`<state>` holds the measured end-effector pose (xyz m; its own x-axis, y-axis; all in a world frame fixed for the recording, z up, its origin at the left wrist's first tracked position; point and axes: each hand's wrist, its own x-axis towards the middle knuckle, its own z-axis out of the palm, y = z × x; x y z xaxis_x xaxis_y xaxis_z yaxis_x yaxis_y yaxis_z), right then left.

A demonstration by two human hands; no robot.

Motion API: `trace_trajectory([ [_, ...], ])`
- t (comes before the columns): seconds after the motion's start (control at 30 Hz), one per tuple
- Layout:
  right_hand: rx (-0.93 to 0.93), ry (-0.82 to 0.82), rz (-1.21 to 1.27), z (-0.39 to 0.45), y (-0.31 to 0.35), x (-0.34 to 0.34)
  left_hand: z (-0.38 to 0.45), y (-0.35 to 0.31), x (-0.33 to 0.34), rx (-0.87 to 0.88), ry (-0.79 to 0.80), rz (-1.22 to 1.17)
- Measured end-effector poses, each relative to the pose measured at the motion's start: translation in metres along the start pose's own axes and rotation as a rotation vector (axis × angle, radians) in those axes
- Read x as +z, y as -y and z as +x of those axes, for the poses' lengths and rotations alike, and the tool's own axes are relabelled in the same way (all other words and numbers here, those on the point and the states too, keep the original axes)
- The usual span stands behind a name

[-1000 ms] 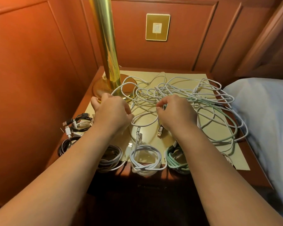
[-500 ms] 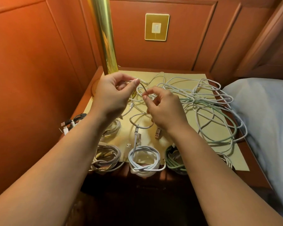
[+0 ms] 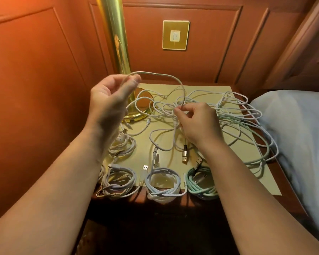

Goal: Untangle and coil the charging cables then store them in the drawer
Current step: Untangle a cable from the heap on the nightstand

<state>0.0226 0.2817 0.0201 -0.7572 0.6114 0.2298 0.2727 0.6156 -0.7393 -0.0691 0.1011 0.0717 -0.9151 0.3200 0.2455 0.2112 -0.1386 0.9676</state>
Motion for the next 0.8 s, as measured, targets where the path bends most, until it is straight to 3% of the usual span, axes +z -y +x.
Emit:
trace_trajectory([
  [0.17,0.090,0.090,0.608,-0.001,0.021,-0.011,-0.008,0.020,0.020,0.035,0.200,0.347],
  [0.23,0.109,0.145,0.771,-0.001,0.026,-0.019,-0.011,0.025,0.026,0.073,0.206,0.479],
  [0.4,0.143,0.317,1.010,-0.007,0.027,-0.031,-0.009,0.037,0.033,0.128,0.130,0.514],
  [0.63,0.025,0.329,0.845,-0.008,0.020,-0.017,-0.006,0.029,0.031,0.104,0.108,0.287],
  [0.8,0.108,0.282,0.652,-0.012,0.021,0.011,-0.009,0.009,0.030,0.029,0.120,0.067],
])
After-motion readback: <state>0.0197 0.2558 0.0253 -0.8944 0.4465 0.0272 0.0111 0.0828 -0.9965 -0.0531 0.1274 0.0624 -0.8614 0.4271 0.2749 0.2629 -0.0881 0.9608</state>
